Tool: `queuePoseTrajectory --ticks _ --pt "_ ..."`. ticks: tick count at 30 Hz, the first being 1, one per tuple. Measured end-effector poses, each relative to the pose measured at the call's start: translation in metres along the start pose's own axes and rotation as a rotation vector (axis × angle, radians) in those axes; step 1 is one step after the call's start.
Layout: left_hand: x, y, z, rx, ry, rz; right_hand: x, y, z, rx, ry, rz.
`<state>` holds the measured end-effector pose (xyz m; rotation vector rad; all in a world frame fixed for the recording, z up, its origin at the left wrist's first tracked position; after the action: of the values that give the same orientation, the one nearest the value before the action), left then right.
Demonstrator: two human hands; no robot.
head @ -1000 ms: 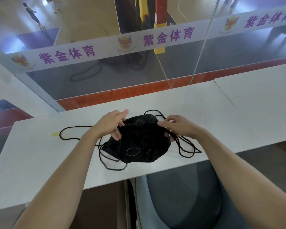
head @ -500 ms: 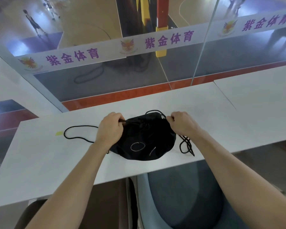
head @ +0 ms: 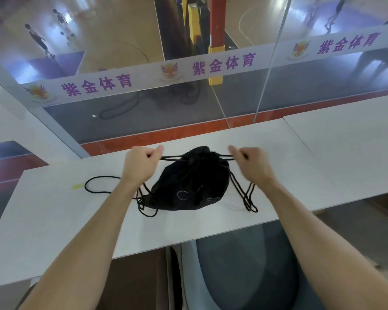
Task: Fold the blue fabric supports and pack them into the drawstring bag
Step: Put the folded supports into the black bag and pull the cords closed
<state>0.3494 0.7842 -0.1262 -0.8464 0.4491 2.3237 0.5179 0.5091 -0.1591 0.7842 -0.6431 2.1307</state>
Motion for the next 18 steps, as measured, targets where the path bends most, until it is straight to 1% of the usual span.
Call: queuePoseTrajectory --ticks 2,3,4,6,8,10,12,14,16,18 --pt "0.02 -0.004 0.002 -0.06 -0.05 0.018 -0.019 0.007 0.009 -0.046 -0.022 -0.059" --pt "0.023 -0.003 -0.002 -0.064 -0.08 0.034 -0.022 0.009 0.01 -0.059 -0.037 -0.092" --pt "0.022 0.0 -0.007 -0.041 -0.124 0.037 -0.024 0.01 0.009 -0.077 -0.06 -0.115" --pt "0.011 0.016 -0.023 0.059 -0.262 0.01 -0.024 0.011 0.009 -0.092 -0.107 -0.14" --pt "-0.007 0.035 -0.037 0.189 -0.254 -0.052 -0.021 0.011 0.011 -0.083 -0.152 -0.144" --pt "-0.032 0.05 -0.056 0.227 -0.321 -0.231 -0.013 0.011 0.015 -0.078 -0.182 -0.114" --pt "-0.052 0.058 -0.08 0.19 -0.505 -0.417 -0.003 0.012 0.018 -0.034 -0.16 -0.059" --pt "-0.063 0.061 -0.098 0.208 -0.642 -0.498 -0.004 0.018 0.022 0.035 -0.101 -0.029" --pt "-0.071 0.064 -0.101 0.243 -0.696 -0.469 -0.019 0.032 0.029 0.128 0.002 -0.021" --pt "-0.078 0.071 -0.096 0.211 -0.649 -0.406 -0.047 0.053 0.039 0.249 0.185 -0.018"
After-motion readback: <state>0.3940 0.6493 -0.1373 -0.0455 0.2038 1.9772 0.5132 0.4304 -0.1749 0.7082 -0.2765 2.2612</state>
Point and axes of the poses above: each hand's wrist, its own y-axis away from the middle knuckle, its own z-axis out of the back of the hand, x = y × z, the point moved 1 cm from there along -y, towards the middle knuckle, and after that the axes turned 12 degrees about z, right-handed, at the moved point
